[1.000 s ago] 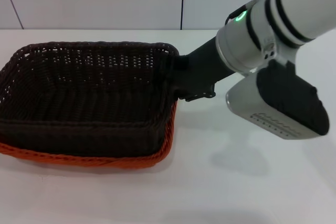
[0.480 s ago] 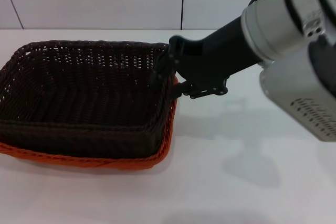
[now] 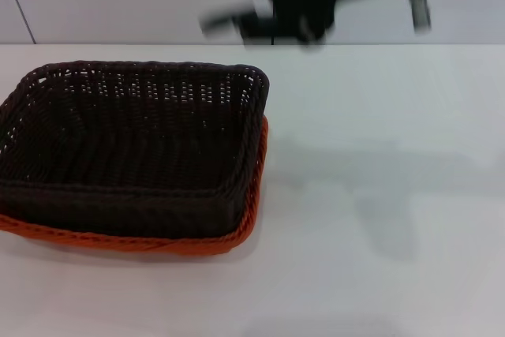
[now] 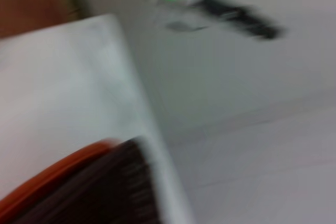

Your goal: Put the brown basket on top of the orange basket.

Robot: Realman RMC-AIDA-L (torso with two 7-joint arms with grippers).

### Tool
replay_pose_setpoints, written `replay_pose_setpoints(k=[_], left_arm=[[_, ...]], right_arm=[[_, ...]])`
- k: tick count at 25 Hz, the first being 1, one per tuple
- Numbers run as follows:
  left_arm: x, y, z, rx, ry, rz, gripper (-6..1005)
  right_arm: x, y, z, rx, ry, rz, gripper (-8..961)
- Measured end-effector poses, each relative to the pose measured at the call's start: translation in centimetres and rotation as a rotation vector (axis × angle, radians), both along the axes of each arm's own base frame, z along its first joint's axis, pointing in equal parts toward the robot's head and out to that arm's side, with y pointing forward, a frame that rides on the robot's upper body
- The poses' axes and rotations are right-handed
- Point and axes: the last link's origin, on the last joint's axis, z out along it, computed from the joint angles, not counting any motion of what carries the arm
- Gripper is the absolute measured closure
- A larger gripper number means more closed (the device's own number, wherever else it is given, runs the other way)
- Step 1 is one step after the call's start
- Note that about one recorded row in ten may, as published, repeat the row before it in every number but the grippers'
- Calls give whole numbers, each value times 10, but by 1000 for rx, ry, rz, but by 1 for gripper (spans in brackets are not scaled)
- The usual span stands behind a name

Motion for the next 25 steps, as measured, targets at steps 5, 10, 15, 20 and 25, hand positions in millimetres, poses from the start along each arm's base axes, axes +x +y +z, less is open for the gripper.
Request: replay_pose_setpoints(k=[5,10,15,20,25], left_arm=[[3,14,9,-9,12,-5,396],[11,30,17,-10,25,-38,395],[17,43,16,-24,16,-59,395],[20,51,10,-42,-1,-71,395],[19,54,5,-79,-7,-62,395]], right_arm=[[-3,19,35,25,407,-237,571],[21,41,69,112,792,-469,571],[55,51,96,230,1053,-630,571],[85,61,100,405,1189,-752,571],[119,58,98,618,1301,-872,571]])
